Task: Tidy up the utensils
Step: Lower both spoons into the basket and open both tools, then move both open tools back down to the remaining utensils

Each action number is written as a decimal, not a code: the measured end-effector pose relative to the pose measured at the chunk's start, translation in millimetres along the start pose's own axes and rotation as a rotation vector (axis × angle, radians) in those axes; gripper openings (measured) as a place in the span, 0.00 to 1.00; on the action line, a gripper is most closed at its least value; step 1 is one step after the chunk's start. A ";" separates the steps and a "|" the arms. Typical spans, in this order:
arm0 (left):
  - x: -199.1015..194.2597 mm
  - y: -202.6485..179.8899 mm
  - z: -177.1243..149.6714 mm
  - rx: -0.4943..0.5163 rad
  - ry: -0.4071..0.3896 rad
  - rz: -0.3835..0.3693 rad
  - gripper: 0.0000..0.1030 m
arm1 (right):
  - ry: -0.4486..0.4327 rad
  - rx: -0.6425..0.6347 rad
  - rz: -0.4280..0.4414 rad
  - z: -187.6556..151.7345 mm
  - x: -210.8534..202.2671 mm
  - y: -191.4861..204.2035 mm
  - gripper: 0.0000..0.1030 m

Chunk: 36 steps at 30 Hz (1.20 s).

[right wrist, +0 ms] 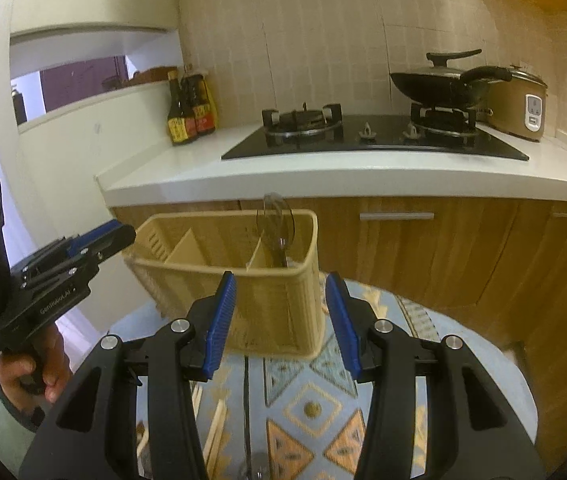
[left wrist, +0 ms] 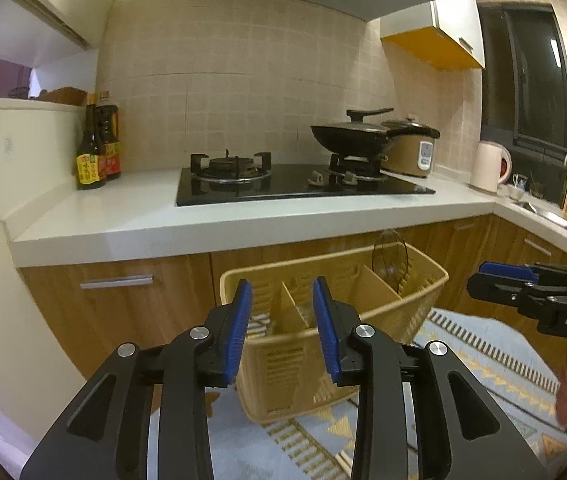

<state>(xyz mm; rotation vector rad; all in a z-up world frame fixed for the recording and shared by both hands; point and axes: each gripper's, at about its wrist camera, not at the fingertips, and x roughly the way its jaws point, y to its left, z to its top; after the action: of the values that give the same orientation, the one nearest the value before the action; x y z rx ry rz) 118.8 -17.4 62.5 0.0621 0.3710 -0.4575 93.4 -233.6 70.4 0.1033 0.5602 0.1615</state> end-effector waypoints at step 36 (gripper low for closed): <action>-43.7 -12.8 -132.2 -0.045 0.802 -0.158 0.47 | 0.708 0.054 0.067 -130.9 15.7 -8.8 0.48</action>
<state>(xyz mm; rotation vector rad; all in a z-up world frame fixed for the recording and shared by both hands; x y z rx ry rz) 32.4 8.1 -44.4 0.1742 1.1799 -0.5693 37.4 -232.4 -49.3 0.1169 1.2679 0.2497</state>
